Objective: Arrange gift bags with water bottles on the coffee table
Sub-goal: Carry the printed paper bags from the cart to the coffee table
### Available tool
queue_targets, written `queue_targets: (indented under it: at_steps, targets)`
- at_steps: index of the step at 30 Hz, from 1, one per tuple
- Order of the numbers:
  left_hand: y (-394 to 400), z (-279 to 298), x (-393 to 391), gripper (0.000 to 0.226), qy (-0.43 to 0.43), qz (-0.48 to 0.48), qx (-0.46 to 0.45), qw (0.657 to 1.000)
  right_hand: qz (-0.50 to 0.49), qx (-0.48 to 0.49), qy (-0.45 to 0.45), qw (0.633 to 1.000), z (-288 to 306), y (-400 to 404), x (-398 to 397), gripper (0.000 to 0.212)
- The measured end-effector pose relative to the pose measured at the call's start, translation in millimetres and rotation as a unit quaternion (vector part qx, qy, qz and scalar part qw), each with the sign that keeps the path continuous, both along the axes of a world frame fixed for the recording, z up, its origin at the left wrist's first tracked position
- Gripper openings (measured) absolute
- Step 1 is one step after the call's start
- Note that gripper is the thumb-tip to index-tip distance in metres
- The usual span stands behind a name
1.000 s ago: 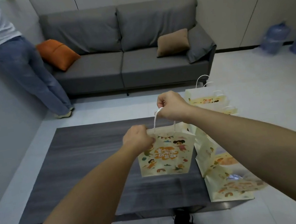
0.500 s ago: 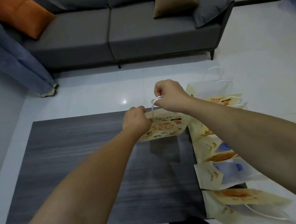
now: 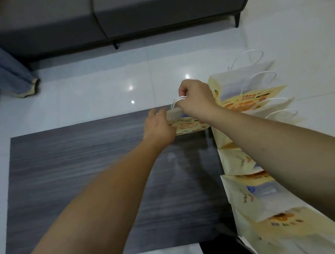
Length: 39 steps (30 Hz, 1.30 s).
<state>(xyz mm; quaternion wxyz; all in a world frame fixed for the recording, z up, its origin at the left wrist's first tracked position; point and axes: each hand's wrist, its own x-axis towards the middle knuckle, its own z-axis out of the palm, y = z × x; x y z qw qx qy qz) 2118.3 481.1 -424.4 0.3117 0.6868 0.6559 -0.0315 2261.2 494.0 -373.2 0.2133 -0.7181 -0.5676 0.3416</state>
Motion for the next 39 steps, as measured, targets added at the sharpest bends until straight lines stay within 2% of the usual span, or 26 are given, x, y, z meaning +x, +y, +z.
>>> queue_targets:
  at_steps: [9, 14, 18, 24, 32, 39]
  targets:
    - [2.3, 7.6, -5.4, 0.065, -0.021, -0.014, 0.022, 0.999, -0.057, -0.028, 0.016, 0.998, 0.8, -3.0, 1.1, 0.019]
    - [-3.7, 31.1, -18.2, 0.062, -0.025, -0.042, 0.037, 0.998, -0.096, -0.011, -0.005, 0.995, 19.9, -20.0, -8.3, 0.039]
    - [-11.5, 63.2, -31.3, 0.058, -0.029, -0.084, 0.053, 0.995, -0.127, 0.005, -0.033, 0.991, 56.1, -45.0, -16.6, 0.052]
    - [-42.2, 133.9, -43.2, 0.061, -0.050, -0.162, 0.105, 0.980, -0.214, 0.038, -0.064, 0.974, 113.1, -126.2, -30.9, 0.058]
    - [-131.3, 206.6, -15.5, 0.065, -0.090, -0.332, 0.169, 0.924, -0.350, 0.048, -0.102, 0.930, 162.9, -283.8, -46.8, 0.063]
    - [-275.2, 245.0, 48.5, 0.064, -0.121, -0.489, 0.189, 0.843, -0.492, 0.058, -0.100, 0.863, 197.4, -443.4, -31.3, 0.064]
